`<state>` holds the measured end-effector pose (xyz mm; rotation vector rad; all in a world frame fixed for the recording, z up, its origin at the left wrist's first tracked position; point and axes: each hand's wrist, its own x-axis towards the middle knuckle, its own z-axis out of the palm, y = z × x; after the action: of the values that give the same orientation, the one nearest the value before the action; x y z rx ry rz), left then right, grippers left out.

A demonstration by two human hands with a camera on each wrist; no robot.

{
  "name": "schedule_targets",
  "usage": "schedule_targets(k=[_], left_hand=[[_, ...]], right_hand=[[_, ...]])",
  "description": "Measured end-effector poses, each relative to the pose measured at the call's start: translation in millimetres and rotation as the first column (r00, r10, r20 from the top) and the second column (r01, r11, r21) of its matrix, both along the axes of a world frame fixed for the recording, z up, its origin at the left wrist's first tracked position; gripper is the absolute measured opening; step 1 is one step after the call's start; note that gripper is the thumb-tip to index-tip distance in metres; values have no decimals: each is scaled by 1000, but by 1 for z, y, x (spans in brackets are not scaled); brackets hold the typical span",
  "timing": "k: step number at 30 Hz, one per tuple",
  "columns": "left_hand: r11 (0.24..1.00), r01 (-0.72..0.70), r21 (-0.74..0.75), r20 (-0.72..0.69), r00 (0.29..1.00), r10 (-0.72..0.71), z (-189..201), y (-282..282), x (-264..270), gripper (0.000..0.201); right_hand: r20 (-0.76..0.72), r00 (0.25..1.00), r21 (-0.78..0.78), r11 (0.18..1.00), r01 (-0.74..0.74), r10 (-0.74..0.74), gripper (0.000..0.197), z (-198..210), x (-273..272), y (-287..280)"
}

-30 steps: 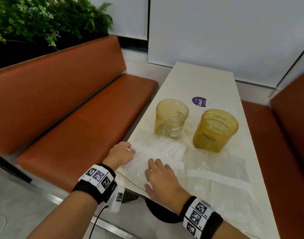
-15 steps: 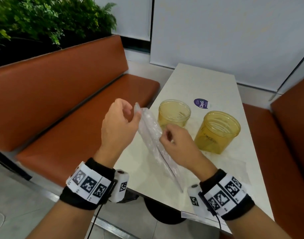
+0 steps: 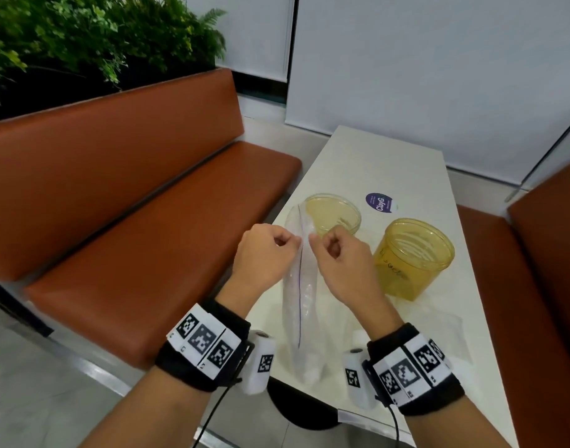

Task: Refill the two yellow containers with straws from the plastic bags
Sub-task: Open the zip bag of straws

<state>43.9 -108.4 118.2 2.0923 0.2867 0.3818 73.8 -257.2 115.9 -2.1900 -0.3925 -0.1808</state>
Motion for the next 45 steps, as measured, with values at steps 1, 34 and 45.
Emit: schedule_targets(k=[1, 34, 45], left_hand=[[999, 11, -40, 6, 1000, -11, -1, -1, 1, 20], [902, -17, 431, -273, 951, 148, 39, 24, 8, 34], [833, 220, 508, -357, 934, -29, 55, 45, -4, 37]], right_hand=[[58, 998, -27, 1000, -9, 11, 35, 0, 2, 0], [43, 975, -536, 819, 205, -216, 32, 35, 49, -25], [-78, 980, -674, 734, 82, -181, 35, 56, 53, -34]])
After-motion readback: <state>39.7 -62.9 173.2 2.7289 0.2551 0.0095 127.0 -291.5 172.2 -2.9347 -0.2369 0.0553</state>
